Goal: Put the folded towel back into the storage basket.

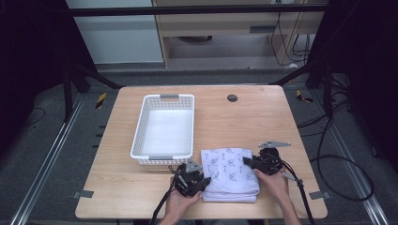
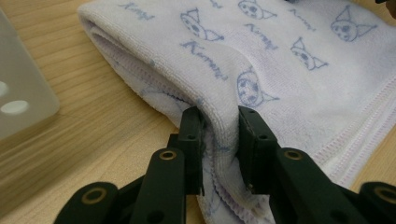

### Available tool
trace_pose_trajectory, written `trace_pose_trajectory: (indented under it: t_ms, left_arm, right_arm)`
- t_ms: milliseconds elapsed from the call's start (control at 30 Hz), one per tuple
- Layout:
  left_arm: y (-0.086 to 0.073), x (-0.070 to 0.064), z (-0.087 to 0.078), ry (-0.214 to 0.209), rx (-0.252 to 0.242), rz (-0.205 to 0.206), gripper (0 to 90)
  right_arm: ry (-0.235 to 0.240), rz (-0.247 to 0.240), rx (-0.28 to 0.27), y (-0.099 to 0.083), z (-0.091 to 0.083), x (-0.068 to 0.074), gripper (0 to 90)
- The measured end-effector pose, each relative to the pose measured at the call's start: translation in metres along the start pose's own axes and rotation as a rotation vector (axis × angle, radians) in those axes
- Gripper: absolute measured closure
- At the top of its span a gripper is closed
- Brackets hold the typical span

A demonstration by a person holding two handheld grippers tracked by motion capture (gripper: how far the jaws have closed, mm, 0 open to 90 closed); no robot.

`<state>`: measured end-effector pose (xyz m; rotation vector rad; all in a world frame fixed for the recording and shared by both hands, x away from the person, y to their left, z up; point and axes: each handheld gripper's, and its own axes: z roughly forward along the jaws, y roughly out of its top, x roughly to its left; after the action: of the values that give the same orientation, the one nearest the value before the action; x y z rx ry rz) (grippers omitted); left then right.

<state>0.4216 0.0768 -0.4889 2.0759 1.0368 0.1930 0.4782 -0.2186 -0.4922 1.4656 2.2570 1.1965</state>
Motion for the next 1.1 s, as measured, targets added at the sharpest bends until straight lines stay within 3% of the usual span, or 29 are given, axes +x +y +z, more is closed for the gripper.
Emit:
trace_pose_trajectory:
  t_ms: [533, 1100]
  left_arm:
    - [0.008, -0.004, -0.025, -0.016, -0.057, 0.009, 72.9]
    - [0.019, -0.011, -0.045, 0.009, -0.104, 0.064, 72.8]
  right_arm:
    - [0.036, -0.046, -0.08, 0.009, -0.025, 0.017, 72.2]
    - [0.037, -0.073, -0.154, 0.018, -0.043, 0.026, 72.1]
